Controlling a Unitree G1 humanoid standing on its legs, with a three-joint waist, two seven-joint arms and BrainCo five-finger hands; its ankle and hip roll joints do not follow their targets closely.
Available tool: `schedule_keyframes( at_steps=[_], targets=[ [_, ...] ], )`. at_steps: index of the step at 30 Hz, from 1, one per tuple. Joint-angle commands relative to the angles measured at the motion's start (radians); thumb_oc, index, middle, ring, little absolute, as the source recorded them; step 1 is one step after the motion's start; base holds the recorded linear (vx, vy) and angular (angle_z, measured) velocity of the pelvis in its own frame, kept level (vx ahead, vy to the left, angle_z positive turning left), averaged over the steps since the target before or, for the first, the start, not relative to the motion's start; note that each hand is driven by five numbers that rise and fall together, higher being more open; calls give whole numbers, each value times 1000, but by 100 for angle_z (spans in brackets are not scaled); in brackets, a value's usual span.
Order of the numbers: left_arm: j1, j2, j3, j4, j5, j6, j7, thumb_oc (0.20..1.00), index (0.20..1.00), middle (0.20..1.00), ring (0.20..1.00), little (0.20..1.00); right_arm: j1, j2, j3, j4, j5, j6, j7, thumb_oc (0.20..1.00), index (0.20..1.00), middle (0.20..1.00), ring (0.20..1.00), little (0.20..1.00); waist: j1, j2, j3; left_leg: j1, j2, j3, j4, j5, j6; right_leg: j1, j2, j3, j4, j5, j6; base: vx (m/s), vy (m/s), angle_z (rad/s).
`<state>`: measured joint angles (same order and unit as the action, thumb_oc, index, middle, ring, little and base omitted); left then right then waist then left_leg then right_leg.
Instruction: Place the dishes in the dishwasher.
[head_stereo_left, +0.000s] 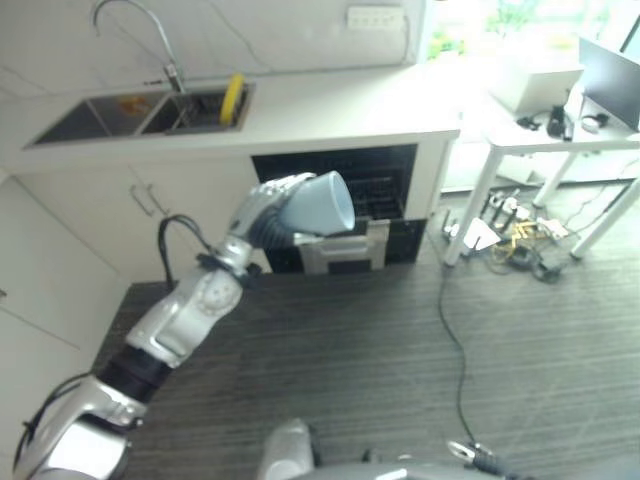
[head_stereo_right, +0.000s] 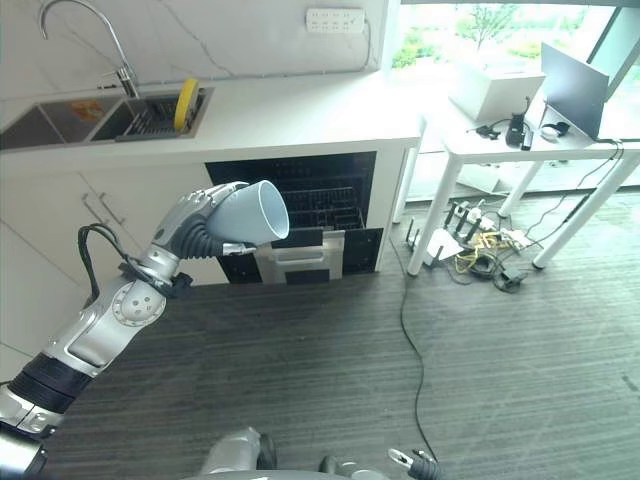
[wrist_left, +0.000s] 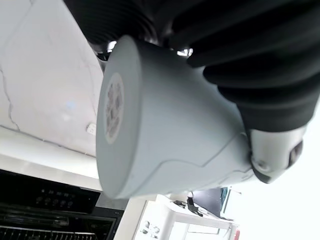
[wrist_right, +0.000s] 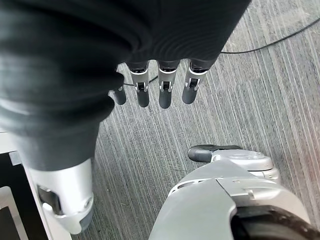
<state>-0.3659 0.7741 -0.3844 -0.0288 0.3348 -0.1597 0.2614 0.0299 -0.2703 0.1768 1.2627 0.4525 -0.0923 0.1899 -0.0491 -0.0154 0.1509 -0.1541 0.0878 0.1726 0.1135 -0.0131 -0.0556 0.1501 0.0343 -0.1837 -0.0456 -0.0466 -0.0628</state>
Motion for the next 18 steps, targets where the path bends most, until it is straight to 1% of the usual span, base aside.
schedule_keyframes(
  at_steps=[1,2,3,4,6,7,9,12,14,15,16,18],
  targets=[
    [-48,7,78,-19,16,-24,45,200,200,200,200,200,-4,-36,-14,-8,16,-1,14,1000,1000,1000,1000,1000,-12,23,-25,73,0,-15,91,61,22,-47,-41,72,136,-36,98,550,371,-8],
    [-47,-18,79,-23,13,-47,52,200,200,200,200,200,19,-35,-17,12,50,-23,30,1000,1000,1000,1000,1000,11,47,-16,13,92,20,-146,221,-51,22,-42,30,100,-64,111,608,434,15],
    [-49,-23,79,-19,16,-53,49,200,200,200,200,200,22,-34,-19,7,58,-26,27,1000,1000,1000,1000,1000,8,48,-20,20,98,40,-151,219,-50,21,-45,17,103,-67,114,706,538,51],
    [-51,-32,78,-17,25,-57,46,200,200,200,200,200,25,-32,-19,-1,71,-27,22,1000,1000,1000,1000,1000,9,48,-24,24,101,50,-155,217,-49,21,-50,10,110,-73,115,192,204,73],
    [-56,-35,76,-15,24,-51,40,200,200,200,200,200,26,-33,-16,-17,92,-21,5,1000,1000,1000,1000,1000,10,48,-28,31,95,45,-154,205,-42,20,-58,10,129,-87,116,313,321,4],
    [-62,-37,69,-9,22,-38,38,200,200,200,200,200,28,-33,-20,-17,99,-16,9,1000,1000,1000,1000,1000,13,42,-28,37,71,22,-143,186,-34,28,-73,16,146,-100,123,362,375,-46],
    [-75,-42,60,11,30,-48,37,200,200,200,200,200,36,-30,-25,-19,105,-16,8,1000,1000,1000,1000,1000,22,39,-37,35,51,15,-133,165,-19,36,-84,13,151,-106,130,256,285,-54],
    [-103,-47,32,32,40,-58,27,200,200,200,200,200,50,-10,-26,-24,117,-25,-6,1000,1000,1000,1000,1000,35,29,-55,54,-10,-7,-132,121,23,44,-116,4,183,-118,151,244,305,-13],
    [-126,-43,7,41,35,-62,20,200,200,200,200,200,52,0,-28,-32,134,-39,-8,1000,1000,1000,1000,1000,34,22,-63,72,-51,-18,-140,98,53,22,-135,7,244,-96,173,154,293,31],
    [-146,-33,-17,57,30,-80,20,200,200,200,200,200,55,7,-23,-49,129,-52,-12,1000,1000,1000,1000,1000,25,20,-67,94,-81,-21,-153,80,83,-27,-151,18,348,-45,204,120,307,37],
    [-157,-29,-29,62,28,-82,20,200,200,200,200,200,58,11,-19,-58,126,-57,-14,1000,1000,1000,1000,1000,19,20,-66,105,-93,-25,-158,71,96,-54,-154,23,401,-21,217,96,259,28],
    [-161,-28,-34,64,28,-82,20,200,200,200,200,200,59,12,-18,-61,124,-58,-14,1000,1000,1000,1000,1000,18,19,-68,106,-98,-25,-160,69,100,-66,-156,25,418,-18,221,24,59,33]
  ],
)
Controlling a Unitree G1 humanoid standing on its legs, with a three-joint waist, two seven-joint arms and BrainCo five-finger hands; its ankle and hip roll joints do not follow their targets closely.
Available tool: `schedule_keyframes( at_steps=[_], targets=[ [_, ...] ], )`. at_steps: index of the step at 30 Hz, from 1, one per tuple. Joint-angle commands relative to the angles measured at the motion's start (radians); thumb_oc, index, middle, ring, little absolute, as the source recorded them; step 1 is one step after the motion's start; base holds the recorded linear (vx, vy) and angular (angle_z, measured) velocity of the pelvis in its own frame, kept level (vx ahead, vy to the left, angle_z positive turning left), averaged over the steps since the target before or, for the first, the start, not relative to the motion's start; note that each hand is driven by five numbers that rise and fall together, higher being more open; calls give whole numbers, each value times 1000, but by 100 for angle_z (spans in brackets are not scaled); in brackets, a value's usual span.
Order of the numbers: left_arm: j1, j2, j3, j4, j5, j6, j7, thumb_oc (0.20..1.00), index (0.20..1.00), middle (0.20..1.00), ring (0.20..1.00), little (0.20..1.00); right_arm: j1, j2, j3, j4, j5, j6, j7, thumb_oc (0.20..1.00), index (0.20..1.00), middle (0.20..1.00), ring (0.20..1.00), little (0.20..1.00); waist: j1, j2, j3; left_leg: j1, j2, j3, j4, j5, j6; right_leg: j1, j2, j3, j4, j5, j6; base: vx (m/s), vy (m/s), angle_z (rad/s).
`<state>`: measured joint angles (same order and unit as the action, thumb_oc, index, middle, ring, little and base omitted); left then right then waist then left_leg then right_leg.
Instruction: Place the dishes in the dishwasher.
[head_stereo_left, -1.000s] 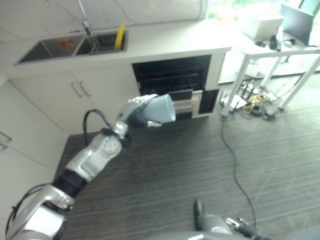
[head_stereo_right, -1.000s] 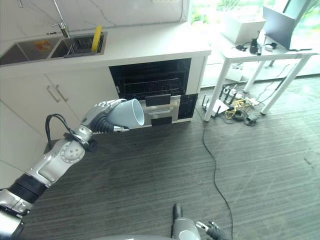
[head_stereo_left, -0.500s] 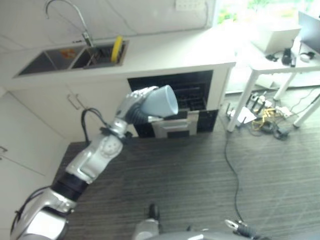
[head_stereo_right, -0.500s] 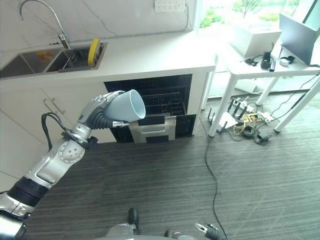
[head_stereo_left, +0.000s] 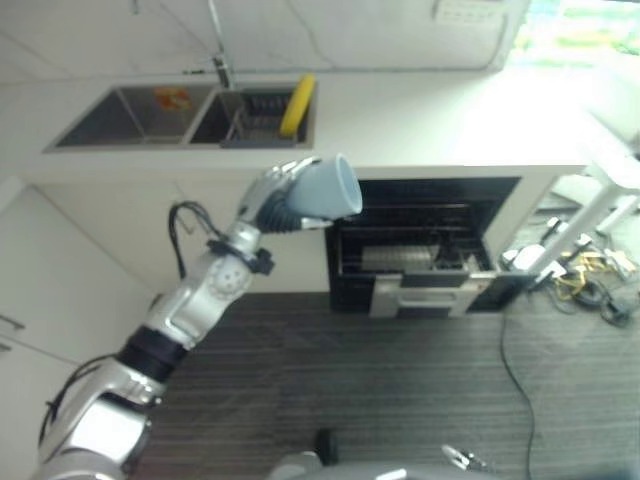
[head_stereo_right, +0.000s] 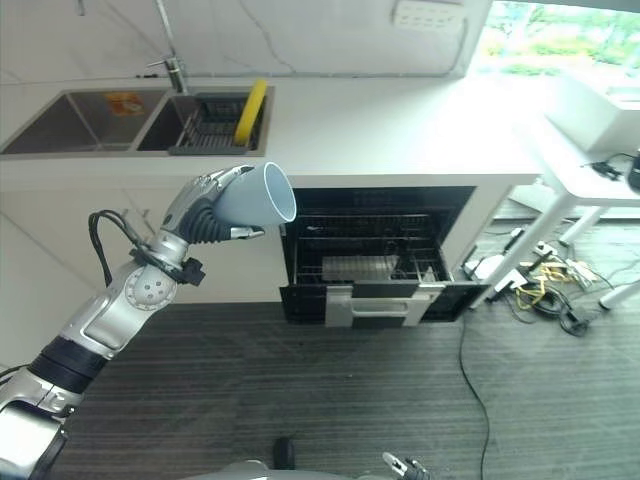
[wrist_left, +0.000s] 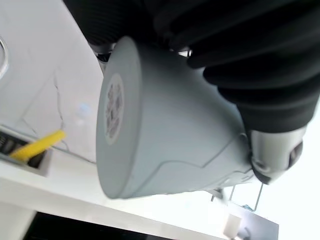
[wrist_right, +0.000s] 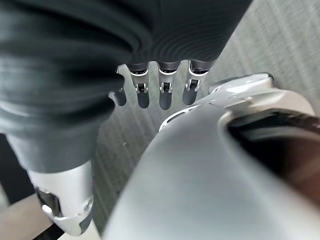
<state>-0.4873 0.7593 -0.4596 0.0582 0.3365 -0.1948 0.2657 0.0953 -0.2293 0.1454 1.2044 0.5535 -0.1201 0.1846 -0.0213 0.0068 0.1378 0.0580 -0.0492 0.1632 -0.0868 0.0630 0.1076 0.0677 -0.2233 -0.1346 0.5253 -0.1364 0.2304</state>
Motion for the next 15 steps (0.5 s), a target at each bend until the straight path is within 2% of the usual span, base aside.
schedule_keyframes(
  at_steps=[1,2,4,5,6,7,8,11,14,15],
  targets=[
    [-40,-13,41,-23,26,-47,16,200,200,200,200,200,-6,-29,13,-3,23,-31,-8,1000,1000,1000,1000,1000,-10,-3,-55,-106,39,-15,41,-7,-64,16,101,-24,-152,72,-72,156,194,48],
    [-62,8,12,-12,-2,-35,8,200,200,200,200,200,0,-23,34,-28,6,-33,-13,1000,1000,1000,1000,1000,-23,14,-41,-43,24,-14,18,-32,-40,-81,96,-58,79,166,-56,192,210,27],
    [-64,4,2,-15,-2,-27,7,200,200,200,200,200,-10,-24,34,-24,12,-25,-20,1000,1000,1000,1000,1000,-27,12,-36,-18,17,-5,8,-42,-38,-140,102,-52,78,161,-57,169,82,-13],
    [-67,2,-6,-20,5,-25,4,200,200,200,200,200,-14,-26,32,-21,15,-18,-24,1000,1000,1000,1000,1000,-37,9,-29,-4,17,-8,4,-47,-41,-152,117,-49,28,160,-61,146,-160,-19],
    [-81,1,-12,-31,19,-13,-8,200,200,200,200,200,-19,-28,25,-18,18,-13,-19,1000,1000,1000,1000,1000,-50,0,-13,15,24,-10,0,-56,-52,-154,101,-48,-124,176,-64,133,-181,-14],
    [-86,3,-14,-36,23,-7,-10,200,200,200,200,200,-22,-28,22,-16,17,-13,-16,1000,1000,1000,1000,1000,-54,-4,-5,25,28,-11,0,-64,-56,-152,90,-49,-185,189,-63,130,-279,7],
    [-95,11,-17,-46,22,2,-13,200,200,200,200,200,-28,-28,12,-5,12,-13,-4,1000,1000,1000,1000,1000,-63,-14,5,42,32,-12,0,-86,-61,-163,60,-34,-292,236,-50,91,-233,5],
    [-96,30,-15,-53,8,-2,-14,200,200,200,200,200,-29,-26,-3,5,-3,-14,11,1000,1000,1000,1000,1000,-72,-18,10,58,45,-15,0,-107,-65,-165,43,-5,-353,265,-34,100,-191,18],
    [-82,47,-7,-69,4,-2,-24,200,200,200,200,200,-15,-23,-7,1,-23,-21,22,1000,1000,1000,1000,1000,-71,-23,-2,65,68,-16,0,-112,-76,-126,38,-2,-430,253,-29,160,-341,47],
    [-88,60,-11,-71,-8,6,-29,200,200,200,200,200,-8,-15,-3,0,-16,-16,14,1000,1000,1000,1000,1000,-73,-25,-16,71,89,-21,0,-114,-84,-101,39,17,-457,232,-25,157,-454,29]
  ],
)
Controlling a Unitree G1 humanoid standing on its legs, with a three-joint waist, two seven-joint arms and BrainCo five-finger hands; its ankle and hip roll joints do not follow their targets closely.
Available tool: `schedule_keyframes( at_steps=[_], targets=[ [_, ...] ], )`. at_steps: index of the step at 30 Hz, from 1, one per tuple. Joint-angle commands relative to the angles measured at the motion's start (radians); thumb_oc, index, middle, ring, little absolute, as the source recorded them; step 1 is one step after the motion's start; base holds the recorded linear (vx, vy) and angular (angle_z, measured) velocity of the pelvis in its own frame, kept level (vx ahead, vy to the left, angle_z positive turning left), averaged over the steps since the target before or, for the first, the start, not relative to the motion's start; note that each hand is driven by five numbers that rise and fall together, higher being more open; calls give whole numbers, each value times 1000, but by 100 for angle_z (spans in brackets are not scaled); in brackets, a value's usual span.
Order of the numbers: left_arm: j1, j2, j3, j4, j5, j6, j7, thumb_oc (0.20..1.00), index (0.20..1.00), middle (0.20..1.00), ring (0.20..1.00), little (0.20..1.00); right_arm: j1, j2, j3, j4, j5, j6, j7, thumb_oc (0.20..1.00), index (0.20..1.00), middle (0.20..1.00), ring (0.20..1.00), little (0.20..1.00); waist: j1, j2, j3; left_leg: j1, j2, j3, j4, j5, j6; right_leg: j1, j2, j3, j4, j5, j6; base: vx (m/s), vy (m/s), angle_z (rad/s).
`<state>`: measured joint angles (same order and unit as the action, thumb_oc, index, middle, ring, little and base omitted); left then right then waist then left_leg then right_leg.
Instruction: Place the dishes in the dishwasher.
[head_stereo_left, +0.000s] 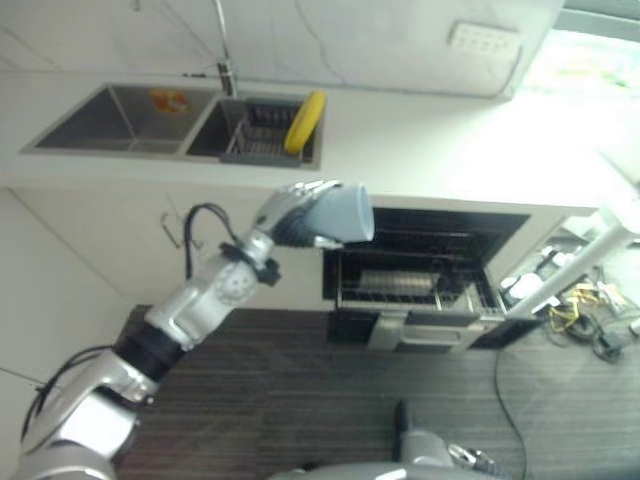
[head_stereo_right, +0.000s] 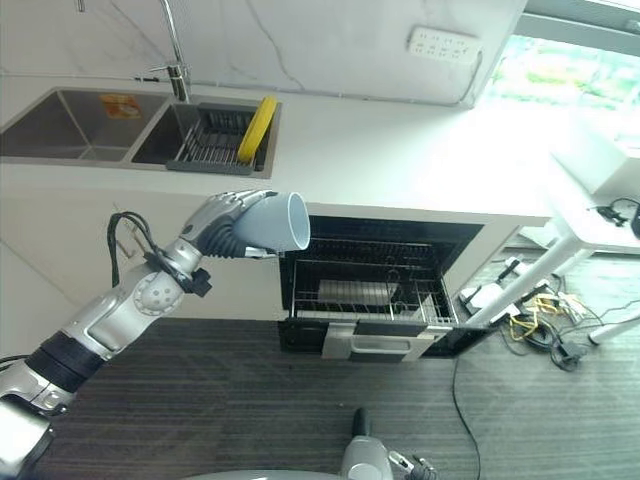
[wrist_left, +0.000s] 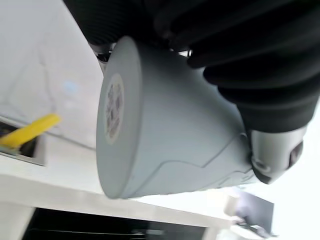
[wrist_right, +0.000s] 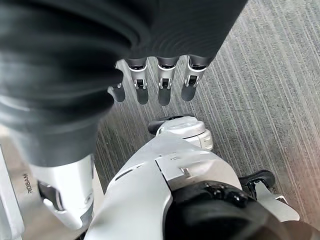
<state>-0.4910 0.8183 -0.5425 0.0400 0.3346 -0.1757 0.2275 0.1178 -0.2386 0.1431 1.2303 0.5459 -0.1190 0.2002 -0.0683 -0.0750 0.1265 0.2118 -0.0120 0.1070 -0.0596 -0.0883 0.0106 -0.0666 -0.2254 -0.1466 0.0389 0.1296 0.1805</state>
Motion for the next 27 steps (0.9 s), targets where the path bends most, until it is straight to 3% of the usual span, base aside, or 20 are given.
schedule_keyframes(
  at_steps=[1,3,7,10,12,15,17,21,24,27],
  targets=[
    [-85,3,75,-48,-13,-14,7,200,200,200,200,200,-29,-6,2,-23,-6,-13,-3,1000,1000,1000,1000,1000,-24,56,-10,-83,61,38,-28,40,6,50,46,21,16,-49,24,180,-532,32],
    [-65,-4,92,-54,-17,-7,5,200,200,200,200,200,-36,-12,3,-13,5,-3,-14,1000,1000,1000,1000,1000,-15,55,-25,-76,89,55,-28,54,-15,89,62,-3,-15,-69,8,129,-368,20],
    [-14,-1,119,-86,-4,3,37,200,200,200,200,200,-51,-35,3,-8,7,-3,-24,1000,1000,1000,1000,1000,-13,63,-40,-73,138,53,9,72,-45,123,116,18,-25,-116,-45,103,-278,-12],
    [2,19,142,-91,-37,-15,49,200,200,200,200,200,-63,-63,4,-14,10,3,-38,1000,1000,1000,1000,1000,-12,56,-30,-169,144,67,213,50,-50,129,128,25,-13,-126,-77,48,-229,0],
    [5,23,161,-87,-48,-37,35,200,200,200,200,200,-65,-84,-7,-4,9,0,-27,1000,1000,1000,1000,1000,-5,71,-17,-225,158,57,182,110,-76,150,147,23,-24,-134,-88,71,-47,3],
    [6,23,164,-88,-49,-38,33,200,200,200,200,200,-66,-86,-8,-3,7,0,-25,1000,1000,1000,1000,1000,-5,71,-15,-223,156,56,170,114,-77,155,147,23,-27,-135,-88,58,50,-11],
    [16,-8,174,-105,-16,-36,15,200,200,200,200,200,-59,-83,-29,5,80,-13,-13,1000,1000,1000,1000,1000,-1,95,-22,-168,143,30,9,148,-87,175,134,-12,-75,-129,-75,182,221,-17],
    [18,-15,168,-91,-29,-40,23,200,200,200,200,200,-37,-56,-46,9,116,-33,-66,1000,1000,1000,1000,1000,-11,104,-35,-124,129,34,-28,129,-86,180,120,-23,-103,-109,-56,94,98,-5],
    [33,-35,173,-87,-128,-47,35,200,200,200,200,200,-21,-46,-81,19,140,-47,-116,1000,1000,1000,1000,1000,-12,98,-43,-108,113,30,-28,104,-75,177,105,-20,-116,-92,-41,64,18,-12],
    [94,-119,221,-104,-281,-117,30,200,200,200,200,200,-1,-50,-136,-45,184,-127,-150,1000,1000,1000,1000,1000,-15,81,-42,-92,101,35,-28,88,-58,175,100,-3,-112,-83,-35,53,-22,-18]
  ],
)
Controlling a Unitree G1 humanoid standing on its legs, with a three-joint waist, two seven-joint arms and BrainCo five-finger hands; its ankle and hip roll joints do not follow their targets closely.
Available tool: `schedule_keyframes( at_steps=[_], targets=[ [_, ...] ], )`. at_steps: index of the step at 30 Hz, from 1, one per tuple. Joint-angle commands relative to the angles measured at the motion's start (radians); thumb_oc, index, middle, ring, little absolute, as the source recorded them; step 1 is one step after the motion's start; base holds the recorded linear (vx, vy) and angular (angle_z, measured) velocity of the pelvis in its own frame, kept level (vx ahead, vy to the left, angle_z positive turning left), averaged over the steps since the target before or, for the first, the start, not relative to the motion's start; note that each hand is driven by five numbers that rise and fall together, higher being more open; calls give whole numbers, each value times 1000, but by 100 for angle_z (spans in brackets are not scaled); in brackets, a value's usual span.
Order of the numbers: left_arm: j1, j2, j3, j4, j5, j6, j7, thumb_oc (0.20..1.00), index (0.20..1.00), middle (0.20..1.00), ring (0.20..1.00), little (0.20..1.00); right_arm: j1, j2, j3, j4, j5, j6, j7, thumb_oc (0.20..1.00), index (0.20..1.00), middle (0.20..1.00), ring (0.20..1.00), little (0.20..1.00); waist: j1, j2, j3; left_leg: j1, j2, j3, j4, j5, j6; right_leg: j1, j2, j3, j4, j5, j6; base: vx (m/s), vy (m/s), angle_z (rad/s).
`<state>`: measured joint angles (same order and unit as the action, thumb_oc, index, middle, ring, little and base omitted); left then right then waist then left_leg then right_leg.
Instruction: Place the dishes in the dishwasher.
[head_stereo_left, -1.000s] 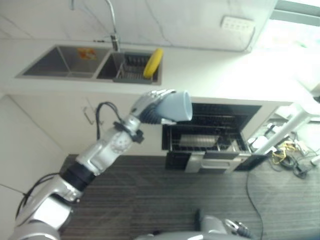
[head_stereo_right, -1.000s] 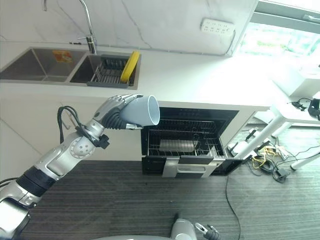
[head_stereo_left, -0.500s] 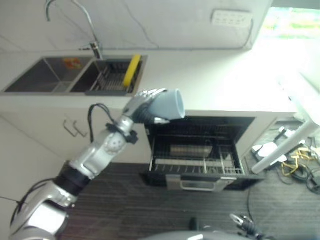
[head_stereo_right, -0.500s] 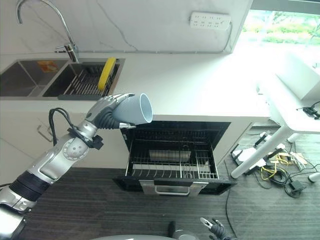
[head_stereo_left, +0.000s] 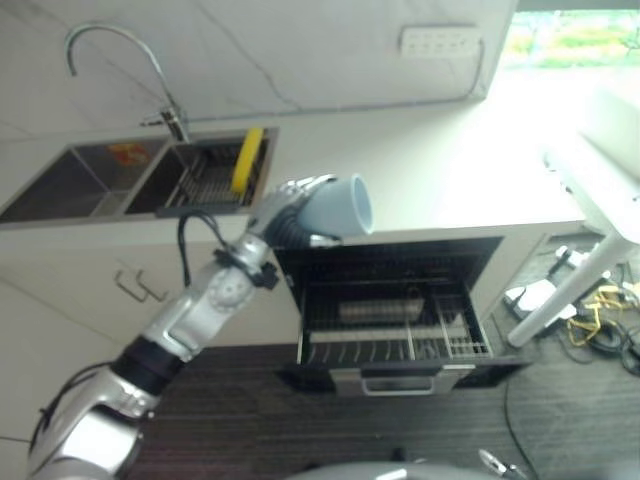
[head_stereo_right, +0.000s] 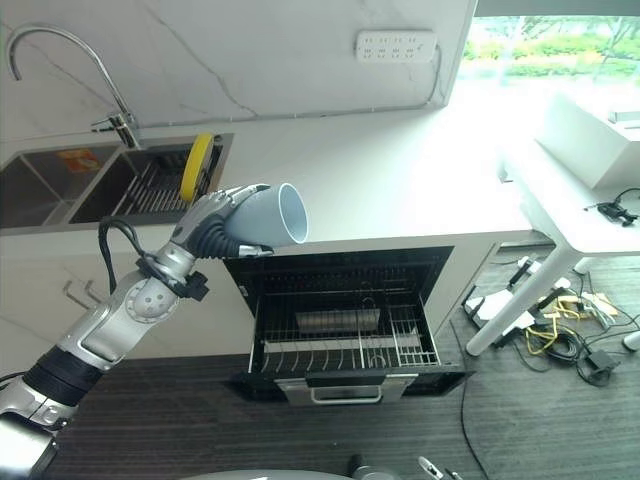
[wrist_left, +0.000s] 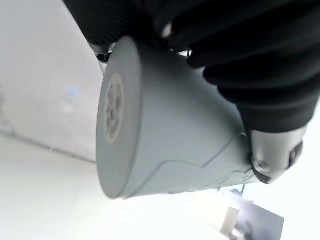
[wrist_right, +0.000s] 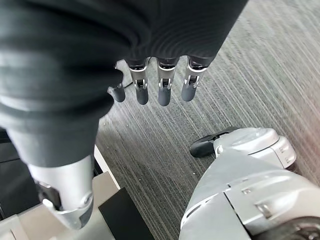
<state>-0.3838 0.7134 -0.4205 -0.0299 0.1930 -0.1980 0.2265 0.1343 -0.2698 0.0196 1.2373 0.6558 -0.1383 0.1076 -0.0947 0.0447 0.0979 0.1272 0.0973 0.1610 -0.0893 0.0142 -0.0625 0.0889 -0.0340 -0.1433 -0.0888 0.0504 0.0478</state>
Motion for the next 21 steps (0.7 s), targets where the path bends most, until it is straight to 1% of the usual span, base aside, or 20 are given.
schedule_keyframes(
  at_steps=[1,3,4,5,6,7,8,9,11,13,14,15,17,18,19,20,21],
  targets=[
    [6,-37,115,-44,-141,-94,29,200,200,200,200,200,-10,-24,-29,-114,116,-143,-85,1000,1000,1000,1000,1000,6,-47,-11,-5,-10,-18,2,-16,19,18,-93,1,17,-1,98,4,-60,-25],
    [24,-56,133,-45,-138,-92,16,200,200,200,200,200,10,-38,-69,-221,184,-200,-122,1000,1000,1000,1000,1000,-4,-60,-11,-1,-9,-7,2,-20,24,13,-95,7,19,4,100,-16,-72,-32],
    [32,-61,140,-42,-139,-96,4,200,200,200,200,200,18,-50,-100,-296,186,-223,-136,1000,1000,1000,1000,1000,-11,-67,-10,3,-9,0,2,-20,25,10,-96,10,21,7,101,-12,-75,-24],
    [40,-61,146,-39,-142,-105,-11,200,200,200,200,200,23,-62,-123,-361,172,-254,-150,1000,1000,1000,1000,1000,-16,-73,-10,7,-9,7,2,-21,26,9,-97,11,22,11,102,-18,-92,-16],
    [57,-61,152,-45,-153,-111,-23,200,200,200,200,200,31,-88,-159,-495,141,-302,-175,1000,1000,1000,1000,1000,-27,-80,-10,12,-10,13,2,-23,29,6,-96,21,23,17,104,-33,-82,-10],
    [64,-62,155,-49,-174,-110,-28,200,200,200,200,200,38,-99,-175,-552,108,-335,-195,1000,1000,1000,1000,1000,-32,-82,-10,13,-11,15,3,-24,31,4,-96,27,23,19,105,-54,-76,-8],
    [74,-70,164,-54,-220,-106,-33,200,200,200,200,200,48,-109,-202,-640,82,-353,-214,1000,1000,1000,1000,1000,-41,-86,-11,15,-12,20,3,-25,34,1,-95,33,23,21,106,-86,-59,-27],
    [90,-127,181,-41,-352,-89,-12,200,200,200,200,200,58,-123,-254,-829,67,-340,-231,1000,1000,1000,1000,1000,-63,-92,-13,18,-13,29,5,-28,37,-5,-92,48,27,21,106,-80,-52,-26],
    [109,-194,193,-14,-466,-70,24,200,200,200,200,200,64,-121,-281,-955,61,-325,-209,1000,1000,1000,1000,1000,-79,-95,-15,26,-12,40,5,-30,38,-7,-89,57,31,21,104,-44,-29,-16],
    [135,-260,209,20,-545,-73,78,200,200,200,200,200,69,-106,-280,-1086,53,-320,-170,1000,1000,1000,1000,1000,-95,-99,-20,32,-12,51,5,-30,40,-10,-86,66,33,21,100,-32,-14,-21],
    [148,-313,217,54,-517,-102,155,200,200,200,200,200,63,-117,-263,-1227,55,-312,-103,1000,1000,1000,1000,1000,-110,-101,-24,38,-8,67,7,-30,38,-15,-84,76,37,20,97,-32,-6,-26],
    [146,-319,217,59,-505,-101,173,200,200,200,200,200,63,-118,-260,-1245,57,-303,-96,1000,1000,1000,1000,1000,-112,-100,-25,39,-8,70,7,-31,39,-16,-84,77,38,20,97,-30,5,-37],
    [124,-332,202,77,-446,-107,259,200,200,200,200,200,58,-136,-239,-1330,81,-236,-14,1000,1000,1000,1000,1000,-122,-101,-27,44,-8,80,6,-34,40,-16,-83,81,37,18,96,-15,8,-35],
    [122,-336,199,73,-422,-107,290,200,200,200,200,200,57,-149,-224,-1370,81,-213,6,1000,1000,1000,1000,1000,-123,-101,-28,45,-7,84,5,-35,38,-16,-84,81,35,17,96,-27,10,-23],
    [120,-335,197,69,-372,-119,340,200,200,200,200,200,55,-165,-199,-1428,100,-182,59,1000,1000,1000,1000,1000,-126,-102,-31,46,-7,90,4,-37,38,-17,-85,82,34,16,97,-33,23,-11],
    [121,-329,196,55,-287,-148,397,200,200,200,200,200,52,-184,-162,-1503,153,-121,127,1000,1000,1000,1000,1000,-123,-104,-34,47,-8,94,4,-39,38,-16,-85,82,33,15,98,-30,26,-6],
    [122,-324,191,45,-231,-167,419,200,200,200,200,200,46,-188,-142,-1527,164,-101,145,1000,1000,1000,1000,1000,-120,-105,-35,46,-8,93,3,-39,37,-15,-86,82,31,15,98,0,0,0]
  ],
)
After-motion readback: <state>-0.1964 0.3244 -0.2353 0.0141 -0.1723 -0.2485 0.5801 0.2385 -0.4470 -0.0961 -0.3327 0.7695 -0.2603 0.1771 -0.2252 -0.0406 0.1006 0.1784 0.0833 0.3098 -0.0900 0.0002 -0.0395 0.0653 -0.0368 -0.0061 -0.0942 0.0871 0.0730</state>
